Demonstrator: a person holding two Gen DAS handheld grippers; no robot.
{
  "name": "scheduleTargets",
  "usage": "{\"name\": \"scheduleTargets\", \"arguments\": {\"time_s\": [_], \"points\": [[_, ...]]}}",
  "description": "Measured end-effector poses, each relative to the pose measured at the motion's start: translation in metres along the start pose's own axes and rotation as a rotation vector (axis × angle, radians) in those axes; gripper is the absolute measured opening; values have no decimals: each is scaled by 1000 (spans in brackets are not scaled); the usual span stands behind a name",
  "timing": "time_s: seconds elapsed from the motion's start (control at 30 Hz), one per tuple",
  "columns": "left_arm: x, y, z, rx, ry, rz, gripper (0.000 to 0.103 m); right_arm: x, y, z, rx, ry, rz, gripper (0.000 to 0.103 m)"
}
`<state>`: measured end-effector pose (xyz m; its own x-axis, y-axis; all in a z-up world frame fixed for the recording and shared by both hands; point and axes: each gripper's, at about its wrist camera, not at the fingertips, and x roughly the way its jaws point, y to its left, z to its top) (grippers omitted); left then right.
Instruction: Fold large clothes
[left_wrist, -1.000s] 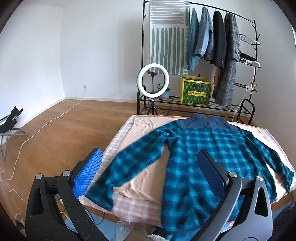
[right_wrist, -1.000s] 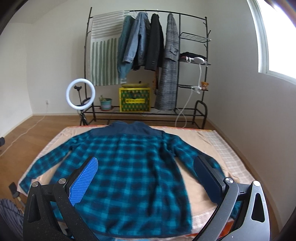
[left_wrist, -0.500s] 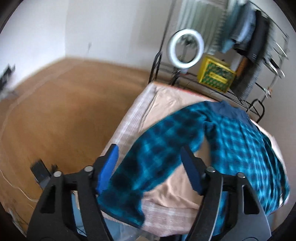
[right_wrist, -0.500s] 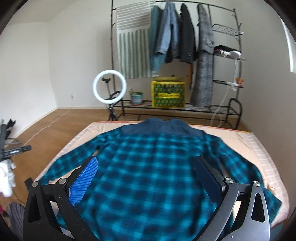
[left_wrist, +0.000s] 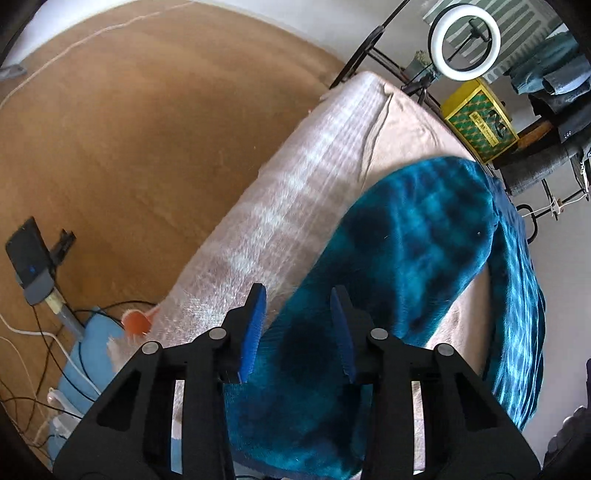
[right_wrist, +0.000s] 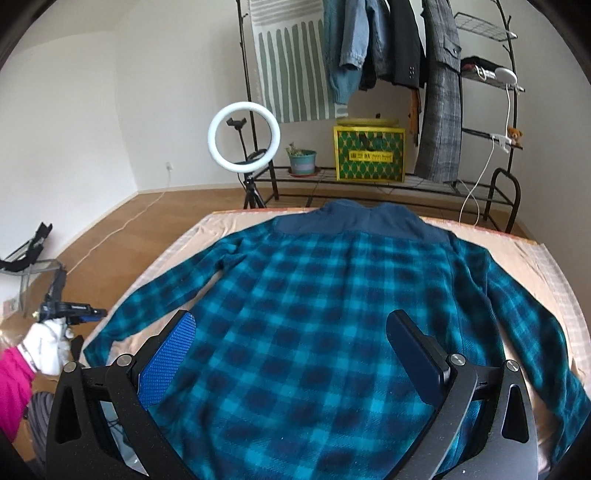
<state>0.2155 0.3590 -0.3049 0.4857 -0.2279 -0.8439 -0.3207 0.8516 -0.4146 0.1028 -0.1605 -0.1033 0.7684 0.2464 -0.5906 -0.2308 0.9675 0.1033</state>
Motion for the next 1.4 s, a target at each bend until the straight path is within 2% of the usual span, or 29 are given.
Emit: {"name": "scheduleTargets", "arguments": {"time_s": [0.17,0.3,0.33,0.37,0.4,0.57,0.77,0.87,1.03,1.17,1.27,1.4], "points": [[12,2,-6,20,29,8,37,7,0,-3,6,26,-10,103],[15,-6,-6,80,10,45,37,10,-1,-3,17,49,-7,103],[16,-9,-6,94,8,58,32,10,-1,-3,19,51,-8,103],[16,-11,-7,112,6,72,23,11,-1,-3,19,50,-9,103],[17,-14,-6,122,7,74,5,11,-1,-3,17,50,-9,103],[15,-18,-10,123,-25,63,1,12,0,-4,6,58,-19,103],[-12,-17,-7,55,-99,-35,0,14,2,-7,-14,82,-14,103],[-32,-24,-7,29,-137,-112,0,16,0,-8,-6,99,0,103],[-63,-66,-13,79,-185,-239,0,20,2,-7,7,134,45,102],[-78,-107,-22,151,-190,-327,0,24,2,-7,18,157,82,102],[-89,-139,-31,199,-184,-394,0,26,1,-8,29,179,108,97],[-101,-183,-49,266,-171,-479,0,34,-7,-11,81,233,156,85]]}}
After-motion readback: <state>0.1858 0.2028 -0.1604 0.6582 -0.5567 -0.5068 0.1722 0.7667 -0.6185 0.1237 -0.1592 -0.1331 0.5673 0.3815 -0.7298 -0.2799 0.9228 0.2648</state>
